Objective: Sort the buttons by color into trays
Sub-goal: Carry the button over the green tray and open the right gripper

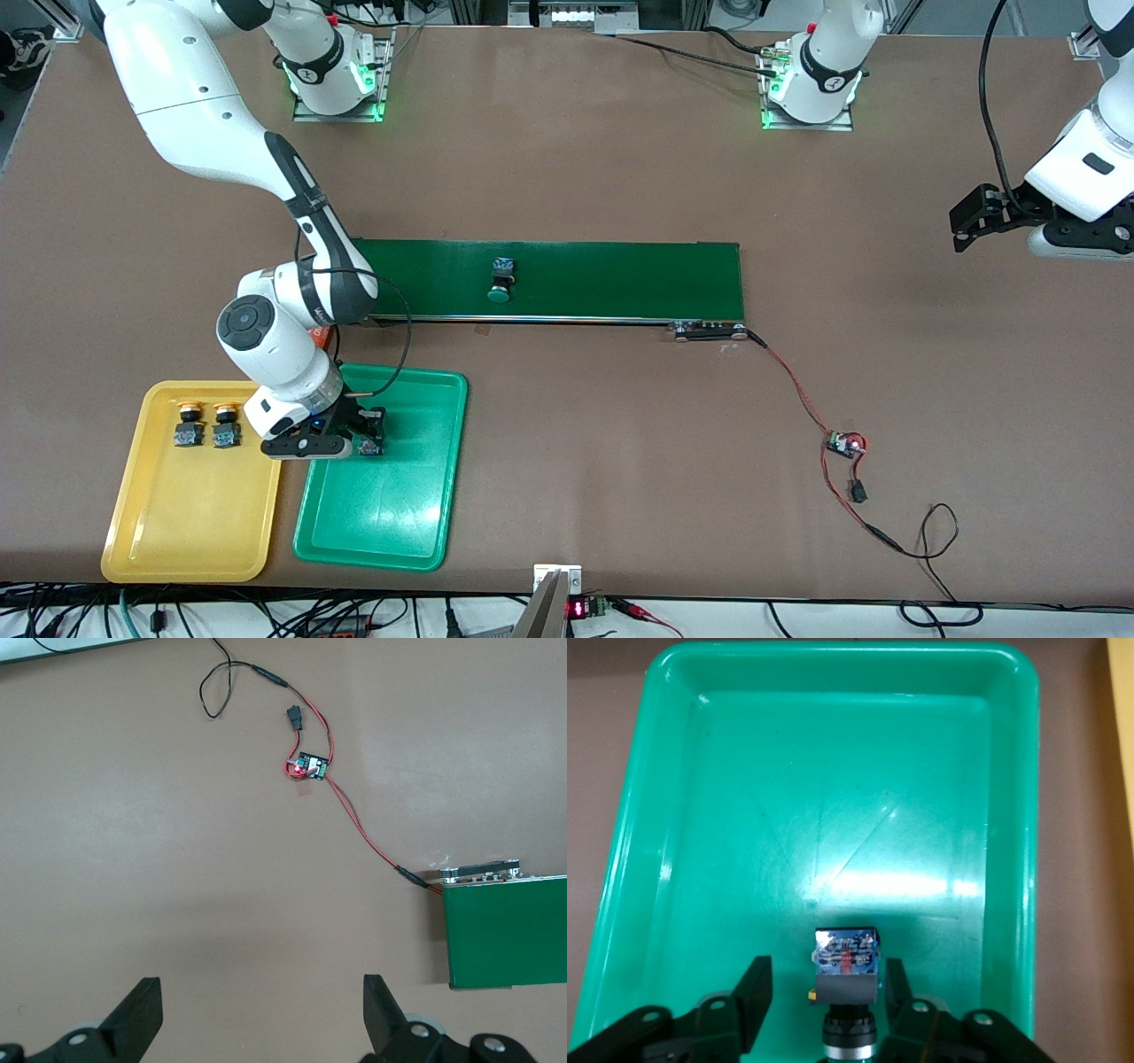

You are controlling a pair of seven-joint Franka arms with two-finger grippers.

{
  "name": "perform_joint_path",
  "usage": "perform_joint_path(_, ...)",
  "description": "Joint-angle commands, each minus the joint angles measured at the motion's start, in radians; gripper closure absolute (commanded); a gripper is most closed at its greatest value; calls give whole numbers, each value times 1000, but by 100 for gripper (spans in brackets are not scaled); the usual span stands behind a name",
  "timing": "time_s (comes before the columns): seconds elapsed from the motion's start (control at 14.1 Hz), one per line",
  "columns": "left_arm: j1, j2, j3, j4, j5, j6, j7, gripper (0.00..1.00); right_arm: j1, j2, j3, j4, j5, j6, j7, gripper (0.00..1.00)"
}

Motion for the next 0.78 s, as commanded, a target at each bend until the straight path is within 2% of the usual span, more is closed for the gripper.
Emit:
perform_joint_path(0.0, 1, -22, -8, -10, 12, -10, -11, 0, 11, -17, -3, -25, 5, 21, -1, 26)
perform_joint_path(0.07, 1, -22, -8, -10, 12, -11, -9, 0, 22, -46, -5, -53, 6, 15, 5, 0)
perform_joint_path(0.28, 2, -22, -8, -10, 12, -11, -7, 0, 47, -190, -6, -226, 8, 8, 19, 0)
perform_joint_path(0.35, 2, -22, -8, -10, 12, -11, -7, 0, 60, -238, -5, -275, 7, -35, 42, 0)
perform_joint_path(0.57, 2, -22, -8, -10, 12, -11, -9, 0, 117, -354, 0, -323, 6, -243, 123, 0)
perform_joint_path(0.71, 2, -22, -8, -10, 12, -11, -7, 0, 162, -417, 5, -361, 6, -329, 186, 0)
